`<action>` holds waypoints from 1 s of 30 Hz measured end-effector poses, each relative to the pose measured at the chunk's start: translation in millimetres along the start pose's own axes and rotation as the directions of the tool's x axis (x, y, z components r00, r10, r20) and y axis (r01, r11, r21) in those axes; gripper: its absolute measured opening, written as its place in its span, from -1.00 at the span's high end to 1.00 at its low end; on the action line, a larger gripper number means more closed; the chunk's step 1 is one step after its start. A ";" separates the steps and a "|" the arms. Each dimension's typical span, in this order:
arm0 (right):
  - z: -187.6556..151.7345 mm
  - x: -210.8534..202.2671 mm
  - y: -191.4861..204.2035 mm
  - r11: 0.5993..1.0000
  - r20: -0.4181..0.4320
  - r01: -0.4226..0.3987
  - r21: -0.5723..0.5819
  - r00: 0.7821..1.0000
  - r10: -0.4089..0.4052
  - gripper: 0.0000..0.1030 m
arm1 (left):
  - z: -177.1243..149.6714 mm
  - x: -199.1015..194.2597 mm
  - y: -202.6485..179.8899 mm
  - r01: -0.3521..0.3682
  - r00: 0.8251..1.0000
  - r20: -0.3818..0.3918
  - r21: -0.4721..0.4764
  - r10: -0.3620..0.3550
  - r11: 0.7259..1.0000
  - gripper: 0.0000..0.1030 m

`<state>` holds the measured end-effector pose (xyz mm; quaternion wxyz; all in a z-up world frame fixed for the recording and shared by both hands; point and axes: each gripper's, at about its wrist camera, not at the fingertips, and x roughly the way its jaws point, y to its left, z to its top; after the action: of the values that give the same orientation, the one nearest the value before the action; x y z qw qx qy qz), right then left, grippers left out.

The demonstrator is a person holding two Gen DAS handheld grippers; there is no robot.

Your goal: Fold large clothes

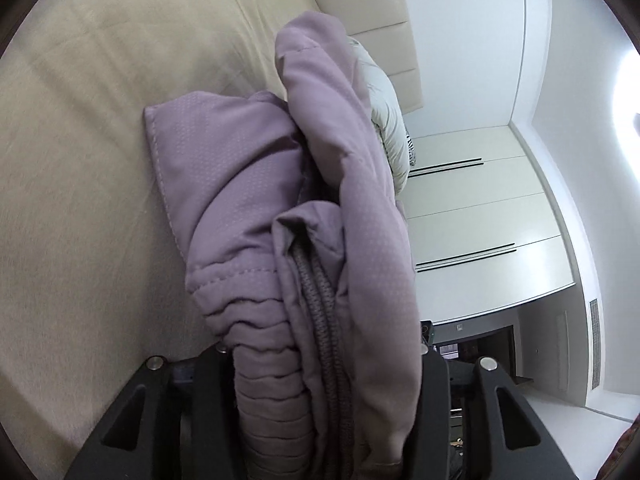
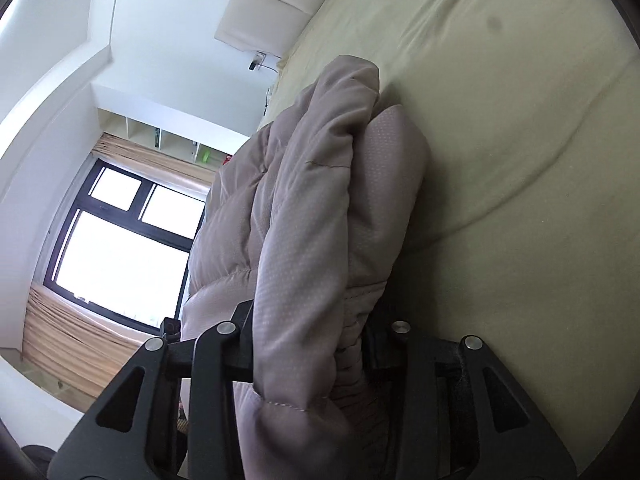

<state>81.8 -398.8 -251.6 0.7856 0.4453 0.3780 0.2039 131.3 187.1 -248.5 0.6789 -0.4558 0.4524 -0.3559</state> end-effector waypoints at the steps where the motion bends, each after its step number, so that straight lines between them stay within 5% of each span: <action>1: -0.8 3.2 -4.2 1.000 -0.004 -0.018 0.017 1.000 0.018 0.23 | -0.8 -0.5 3.5 0.013 1.000 0.003 -0.003 -0.013 1.000 0.08; 4: 0.4 2.8 -9.7 0.998 -0.011 -0.035 0.057 0.999 0.036 0.16 | -1.5 -2.5 8.4 0.005 1.000 0.010 -0.009 -0.005 1.000 0.05; 9: 18.5 -34.1 -0.6 0.995 0.031 0.083 0.057 0.996 -0.085 -0.07 | -26.2 -23.7 -13.0 -0.105 0.994 0.011 -0.001 0.105 0.994 -0.11; 13: 35.5 -83.0 22.0 0.949 0.100 0.314 -0.014 0.945 -0.311 -0.16 | -28.8 -86.1 -50.1 -0.310 0.949 0.079 0.095 0.304 0.946 -0.13; 16: 50.7 -84.3 57.3 0.968 0.120 0.244 -0.064 0.964 -0.236 -0.16 | -26.1 -104.2 -98.2 -0.398 0.912 0.179 0.180 0.368 0.900 -0.13; 20: 63.4 -7.5 121.1 0.984 0.013 0.087 -0.156 0.996 -0.086 -0.16 | -11.9 -52.0 -163.6 -0.359 0.931 0.195 0.329 0.309 0.873 -0.13; 23: 49.0 70.7 157.5 0.988 -0.122 -0.023 -0.155 0.993 0.003 -0.16 | 7.7 14.7 -179.7 -0.425 0.905 0.170 0.391 0.390 0.816 -0.13; 27: 45.3 145.3 169.8 0.992 -0.195 0.046 -0.116 0.978 -0.069 -0.16 | 45.7 95.9 -167.9 -0.472 0.876 0.104 0.378 0.470 0.796 -0.13; 30: 60.6 169.7 161.5 0.989 -0.177 0.113 -0.100 0.976 -0.129 -0.08 | 65.1 122.6 -141.8 -0.540 0.830 0.088 0.379 0.551 0.752 -0.05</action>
<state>238.5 -236.4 -164.5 0.7777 0.3651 0.4655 0.2124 223.7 49.6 -139.3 0.8226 -0.1550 0.4959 -0.2313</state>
